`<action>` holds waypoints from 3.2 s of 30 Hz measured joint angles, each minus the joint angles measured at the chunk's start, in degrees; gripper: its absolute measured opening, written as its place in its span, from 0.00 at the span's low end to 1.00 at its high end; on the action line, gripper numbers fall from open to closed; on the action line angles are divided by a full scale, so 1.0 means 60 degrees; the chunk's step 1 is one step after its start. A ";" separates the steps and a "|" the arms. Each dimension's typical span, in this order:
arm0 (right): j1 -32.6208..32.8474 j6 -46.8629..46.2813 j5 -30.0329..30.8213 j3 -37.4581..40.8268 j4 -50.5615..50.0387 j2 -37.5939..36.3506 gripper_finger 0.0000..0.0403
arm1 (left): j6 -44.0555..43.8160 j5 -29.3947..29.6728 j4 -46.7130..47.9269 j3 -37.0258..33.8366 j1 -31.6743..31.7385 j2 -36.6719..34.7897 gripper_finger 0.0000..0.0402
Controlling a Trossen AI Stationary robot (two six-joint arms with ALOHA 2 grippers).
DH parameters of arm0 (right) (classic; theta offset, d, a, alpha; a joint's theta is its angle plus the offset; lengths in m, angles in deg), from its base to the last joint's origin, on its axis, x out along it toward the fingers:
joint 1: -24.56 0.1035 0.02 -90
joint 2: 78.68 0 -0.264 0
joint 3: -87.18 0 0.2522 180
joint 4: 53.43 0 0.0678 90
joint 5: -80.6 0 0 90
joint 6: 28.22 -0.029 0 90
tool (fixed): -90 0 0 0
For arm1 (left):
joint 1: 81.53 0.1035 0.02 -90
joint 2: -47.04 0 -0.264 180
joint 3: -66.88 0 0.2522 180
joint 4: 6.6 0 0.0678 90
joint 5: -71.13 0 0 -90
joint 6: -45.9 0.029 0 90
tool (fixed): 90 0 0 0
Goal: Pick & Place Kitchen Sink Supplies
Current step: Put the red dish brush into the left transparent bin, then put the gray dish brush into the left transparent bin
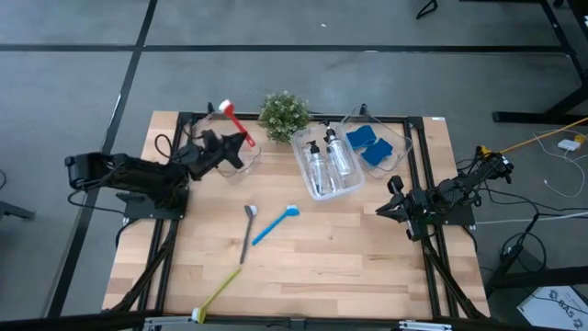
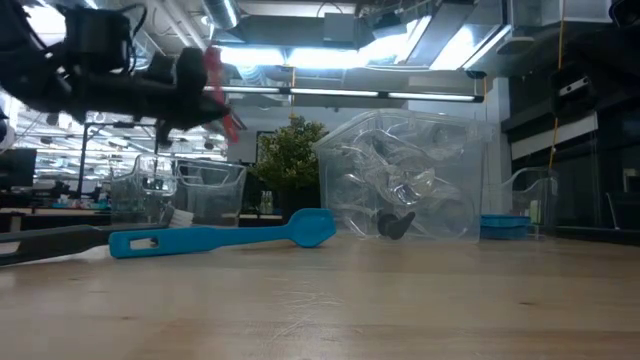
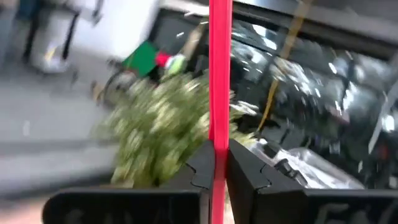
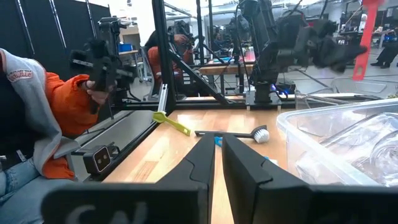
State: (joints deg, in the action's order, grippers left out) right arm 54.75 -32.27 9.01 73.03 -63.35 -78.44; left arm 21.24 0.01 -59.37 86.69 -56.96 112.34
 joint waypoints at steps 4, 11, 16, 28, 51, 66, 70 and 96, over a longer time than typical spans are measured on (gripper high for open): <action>0.0000 0.0000 0.0000 0.0000 -0.0002 -0.0002 0.08 | 0.2834 -0.0796 0.1184 0.0860 0.0233 -0.0214 0.04; 0.0000 0.0000 0.0000 0.0000 -0.0002 0.0000 0.08 | 0.7832 0.0242 0.9935 0.3823 0.0104 -0.0954 0.04; -0.0001 0.0002 -0.0001 0.0000 0.0000 0.0000 0.08 | 1.0200 0.2027 1.2866 0.5379 -0.0319 -0.0962 0.04; 0.0000 0.0000 -0.0001 0.0000 -0.0002 -0.0002 0.08 | 0.6575 0.5873 1.7536 0.6326 -0.0402 -0.0965 0.04; 0.0000 0.0003 0.0000 -0.0004 -0.0002 -0.0002 0.08 | 0.1315 0.2866 1.5853 0.4605 0.1593 -0.0761 0.04; -0.0003 0.0001 0.0000 -0.0004 0.0002 -0.0002 0.08 | 0.2101 0.2139 1.3751 0.3166 0.2376 -0.0732 0.04; -0.0003 0.0001 -0.0002 -0.0004 0.0002 -0.0001 0.08 | 0.2736 0.1572 1.3779 0.3153 0.2554 -0.0732 0.04; 0.0000 0.0001 -0.0004 -0.0004 0.0000 -0.0002 0.08 | 0.3011 0.0044 1.3829 0.3487 0.3208 -0.0732 0.23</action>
State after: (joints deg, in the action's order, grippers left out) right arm 54.75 -32.27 8.99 73.01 -63.35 -78.45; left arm 39.31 0.28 23.61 107.61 -37.72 107.94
